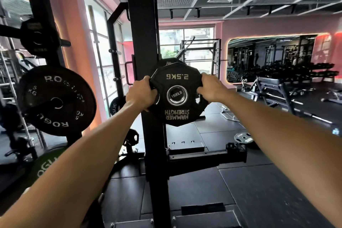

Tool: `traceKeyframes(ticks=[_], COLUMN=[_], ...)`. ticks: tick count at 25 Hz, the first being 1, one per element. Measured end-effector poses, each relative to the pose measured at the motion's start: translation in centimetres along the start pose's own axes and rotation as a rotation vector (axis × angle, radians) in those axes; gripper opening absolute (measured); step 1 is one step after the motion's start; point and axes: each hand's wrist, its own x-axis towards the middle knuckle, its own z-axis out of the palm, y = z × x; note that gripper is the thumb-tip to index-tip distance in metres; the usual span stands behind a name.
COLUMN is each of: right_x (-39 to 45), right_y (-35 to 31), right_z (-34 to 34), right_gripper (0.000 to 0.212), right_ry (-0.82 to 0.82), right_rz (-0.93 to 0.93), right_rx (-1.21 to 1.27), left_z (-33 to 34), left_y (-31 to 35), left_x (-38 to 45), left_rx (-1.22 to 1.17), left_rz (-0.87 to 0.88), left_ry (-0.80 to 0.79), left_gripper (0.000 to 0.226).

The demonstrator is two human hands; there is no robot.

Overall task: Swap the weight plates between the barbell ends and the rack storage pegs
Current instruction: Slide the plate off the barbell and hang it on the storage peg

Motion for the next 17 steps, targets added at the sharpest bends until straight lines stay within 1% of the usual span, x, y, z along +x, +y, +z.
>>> traceKeyframes(ticks=[3,6,10,13,15,17], right_x=[-1.2,-1.0,-0.1,0.2,0.1,0.1], right_y=[-0.6,-1.3,-3.0,-5.2,-7.5,-10.3], right_z=[-0.5,-0.6,-0.5,0.4,1.3,2.3], right_gripper=[0.018,0.016,0.019,0.017,0.023,0.038], right_ry=[-0.021,-0.007,-0.024,-0.053,-0.067,-0.060], right_rz=[-0.012,-0.058,-0.151,-0.178,-0.188,-0.189], right_rx=[0.009,-0.001,0.021,0.063,0.079,0.069], left_z=[-1.4,-2.4,-4.1,-6.0,-7.7,-9.6], left_y=[0.1,-0.3,-1.4,-3.3,-5.1,-7.5], left_x=[-0.8,-0.9,-1.2,-1.6,-1.9,-2.1], left_rx=[0.023,0.049,0.078,0.104,0.123,0.139], left_rz=[0.010,-0.001,-0.047,-0.072,-0.077,-0.087], left_ry=[0.001,0.017,0.051,0.053,0.061,0.075], left_gripper=[0.023,0.017,0.025,0.026,0.025,0.025])
